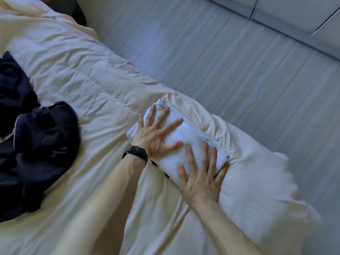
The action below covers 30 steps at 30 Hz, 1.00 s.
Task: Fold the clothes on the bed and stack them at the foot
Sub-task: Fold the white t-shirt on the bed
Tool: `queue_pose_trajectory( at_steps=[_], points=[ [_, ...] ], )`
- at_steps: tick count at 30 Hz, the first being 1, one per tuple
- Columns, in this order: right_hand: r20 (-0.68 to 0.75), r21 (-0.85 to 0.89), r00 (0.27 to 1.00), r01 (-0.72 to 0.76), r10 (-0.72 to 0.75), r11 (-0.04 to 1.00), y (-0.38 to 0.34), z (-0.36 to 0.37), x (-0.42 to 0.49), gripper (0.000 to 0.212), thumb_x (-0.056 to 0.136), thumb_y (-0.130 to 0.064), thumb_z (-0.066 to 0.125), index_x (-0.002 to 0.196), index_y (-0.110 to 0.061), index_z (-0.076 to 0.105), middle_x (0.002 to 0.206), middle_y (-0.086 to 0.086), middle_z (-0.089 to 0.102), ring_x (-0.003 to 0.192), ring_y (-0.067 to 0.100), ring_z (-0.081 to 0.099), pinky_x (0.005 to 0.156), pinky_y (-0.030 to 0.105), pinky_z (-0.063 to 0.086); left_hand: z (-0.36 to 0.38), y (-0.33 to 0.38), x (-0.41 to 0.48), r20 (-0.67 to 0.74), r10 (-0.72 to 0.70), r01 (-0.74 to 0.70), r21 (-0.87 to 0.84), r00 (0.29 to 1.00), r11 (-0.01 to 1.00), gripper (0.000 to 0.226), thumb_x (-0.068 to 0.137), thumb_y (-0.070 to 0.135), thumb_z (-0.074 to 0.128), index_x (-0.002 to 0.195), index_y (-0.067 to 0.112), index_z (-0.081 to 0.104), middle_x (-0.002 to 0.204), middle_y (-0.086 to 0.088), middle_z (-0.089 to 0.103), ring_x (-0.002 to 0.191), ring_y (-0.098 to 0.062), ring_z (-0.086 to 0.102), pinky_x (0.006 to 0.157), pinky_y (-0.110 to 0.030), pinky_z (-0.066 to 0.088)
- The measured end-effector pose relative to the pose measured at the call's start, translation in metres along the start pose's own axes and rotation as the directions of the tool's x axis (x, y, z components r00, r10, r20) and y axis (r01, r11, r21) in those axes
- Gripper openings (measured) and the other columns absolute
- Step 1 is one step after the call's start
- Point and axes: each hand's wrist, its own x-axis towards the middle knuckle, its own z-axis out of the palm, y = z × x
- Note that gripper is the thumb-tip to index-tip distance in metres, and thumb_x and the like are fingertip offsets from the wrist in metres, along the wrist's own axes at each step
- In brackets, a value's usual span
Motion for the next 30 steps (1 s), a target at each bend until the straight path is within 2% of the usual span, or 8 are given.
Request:
queue_pose_trajectory(
  at_steps=[3,5,9,13,17,20,24,30],
  points=[
    [0.157,0.001,0.988,-0.003,0.002,1.0,0.0,-0.032,-0.004,0.064,0.099,-0.068,0.019,0.158,-0.05,0.003,0.171,-0.004,-0.009,0.157,0.023,-0.011,0.119,0.062,-0.005,-0.029,0.015,-0.013,0.086,-0.033,0.028,0.061,0.996,0.998,0.078,0.082,0.091,0.018,0.151,0.061,-0.004,0.167,0.008,-0.016,0.151,-0.029,-0.024,0.113,-0.071,-0.013],
    [0.27,-0.009,0.962,0.032,-0.028,0.999,0.007,-0.061,-0.011,0.065,0.101,-0.061,0.033,0.16,-0.047,0.012,0.171,-0.004,-0.006,0.157,0.022,-0.008,0.122,0.055,0.001,-0.047,0.027,-0.035,0.025,-0.035,0.033,0.089,0.999,0.995,0.072,0.091,0.081,0.02,0.155,0.055,0.0,0.168,0.005,-0.014,0.153,-0.027,-0.018,0.117,-0.067,-0.011],
    [0.382,0.047,0.917,0.106,-0.116,0.993,0.019,-0.128,-0.055,0.043,0.102,-0.034,0.045,0.143,-0.027,0.054,0.155,0.001,0.044,0.142,0.025,0.037,0.111,0.036,0.033,-0.056,0.061,-0.131,-0.083,-0.148,0.139,-0.102,0.986,0.985,0.062,0.103,0.048,0.036,0.158,0.041,0.009,0.168,-0.003,0.007,0.154,-0.026,0.008,0.121,-0.048,0.009],
    [0.374,0.145,0.879,0.26,-0.296,0.955,-0.001,-0.186,-0.149,0.045,0.101,-0.033,0.047,0.146,-0.027,0.053,0.145,-0.005,0.056,0.134,0.02,0.048,0.106,0.03,0.037,-0.043,0.091,-0.283,-0.025,-0.312,0.262,-0.479,0.95,0.838,0.063,0.098,0.033,0.049,0.156,0.036,0.025,0.152,-0.001,0.043,0.133,-0.025,0.044,0.106,-0.035,0.036],
    [0.284,0.184,0.804,0.489,-0.522,0.853,-0.049,-0.229,-0.263,0.041,0.101,-0.031,0.056,0.141,-0.027,0.059,0.139,-0.005,0.06,0.133,0.015,0.049,0.109,0.025,0.033,-0.03,0.1,-0.454,0.02,-0.518,0.406,-0.646,0.855,0.647,0.058,0.098,0.036,0.049,0.154,0.032,0.036,0.146,0.001,0.053,0.129,-0.022,0.051,0.105,-0.036,0.041],
    [0.188,0.191,0.723,0.637,-0.665,0.747,-0.088,-0.244,-0.357,0.037,0.1,-0.026,0.061,0.136,-0.023,0.064,0.137,-0.006,0.063,0.132,0.014,0.051,0.109,0.024,0.033,-0.022,0.099,-0.584,-0.032,-0.615,0.439,-0.671,0.787,0.597,0.046,0.098,0.036,0.051,0.143,0.029,0.053,0.143,0.004,0.056,0.129,-0.018,0.052,0.106,-0.033,0.041],
    [0.165,0.211,0.577,0.771,-0.8,0.6,-0.126,-0.231,-0.486,0.04,0.099,-0.03,0.063,0.139,-0.031,0.062,0.142,-0.014,0.059,0.137,0.005,0.044,0.113,0.025,0.034,-0.001,0.101,-0.763,-0.101,-0.772,0.519,-0.685,0.628,0.512,0.038,0.099,0.037,0.05,0.133,0.029,0.063,0.137,0.007,0.06,0.127,-0.015,0.053,0.104,-0.032,0.041],
    [0.271,0.234,0.352,0.879,-0.896,0.416,-0.164,-0.199,-0.632,0.041,0.102,-0.038,0.058,0.143,-0.044,0.054,0.14,-0.035,0.041,0.142,-0.001,0.036,0.115,0.02,0.026,0.047,0.109,-1.0,-0.005,-0.962,0.677,-0.71,0.273,0.196,0.038,0.099,0.035,0.052,0.136,0.033,0.06,0.14,0.008,0.057,0.129,-0.017,0.051,0.105,-0.033,0.04]
  ],
)
